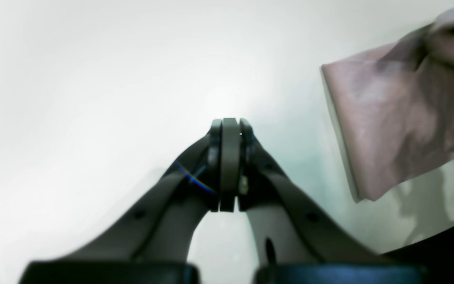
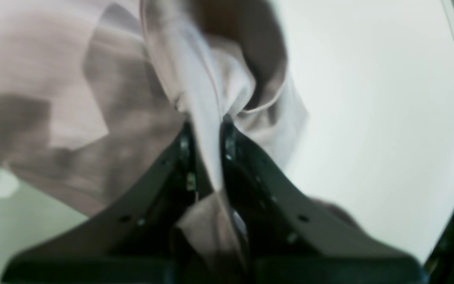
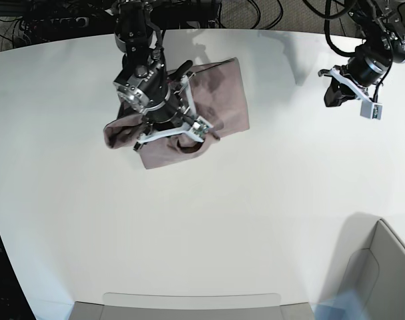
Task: Fold the T-shirt properly
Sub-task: 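Fold the right gripper's end of the strip over onto the bundle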
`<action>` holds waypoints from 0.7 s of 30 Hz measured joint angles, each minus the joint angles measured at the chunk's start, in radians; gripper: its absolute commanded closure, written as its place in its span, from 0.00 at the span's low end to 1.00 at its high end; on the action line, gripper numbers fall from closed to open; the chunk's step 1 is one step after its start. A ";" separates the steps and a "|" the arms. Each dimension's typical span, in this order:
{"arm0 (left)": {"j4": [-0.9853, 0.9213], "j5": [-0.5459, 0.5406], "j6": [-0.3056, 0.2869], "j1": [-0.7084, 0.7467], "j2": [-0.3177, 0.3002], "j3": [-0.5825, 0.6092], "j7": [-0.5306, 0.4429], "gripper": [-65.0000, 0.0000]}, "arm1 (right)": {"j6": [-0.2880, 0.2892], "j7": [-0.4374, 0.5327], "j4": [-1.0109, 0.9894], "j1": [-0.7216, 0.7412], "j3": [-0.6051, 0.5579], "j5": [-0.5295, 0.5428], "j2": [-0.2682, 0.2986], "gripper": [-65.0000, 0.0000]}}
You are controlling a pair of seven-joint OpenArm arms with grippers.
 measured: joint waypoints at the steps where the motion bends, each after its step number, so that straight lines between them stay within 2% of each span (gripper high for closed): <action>1: 0.000 0.000 0.000 0.000 0.000 0.000 0.000 1.00 | -0.010 0.003 -0.027 0.003 -0.024 -0.005 0.000 1.00; 3: 0.000 0.000 0.000 0.000 -0.003 0.000 0.000 1.00 | -0.122 0.000 -0.090 0.007 -0.072 -0.015 0.006 1.00; 4: 0.000 0.000 0.000 0.000 -0.003 0.000 -0.001 1.00 | -0.134 -0.001 -0.117 0.011 -0.090 -0.014 0.011 1.00; 6: 0.000 0.000 0.000 0.000 -0.003 0.000 -0.002 1.00 | -0.135 0.014 -0.155 0.009 -0.124 -0.010 0.022 1.00; 8: 0.000 0.000 0.000 0.002 -0.002 0.000 0.000 1.00 | -0.140 0.071 -0.172 0.002 -0.145 -0.014 0.022 0.97; 12: 0.000 0.000 0.000 0.003 0.000 0.000 -0.001 1.00 | -0.141 0.121 -0.176 -0.012 -0.212 -0.002 0.020 0.80; 16: 0.000 0.000 0.000 0.006 0.000 0.000 0.000 1.00 | -0.140 0.134 -0.187 0.004 -0.257 0.073 0.020 0.66; 21: 0.000 0.000 0.000 0.006 0.000 0.000 -0.001 1.00 | -0.139 0.130 -0.185 0.019 -0.253 0.123 0.023 0.64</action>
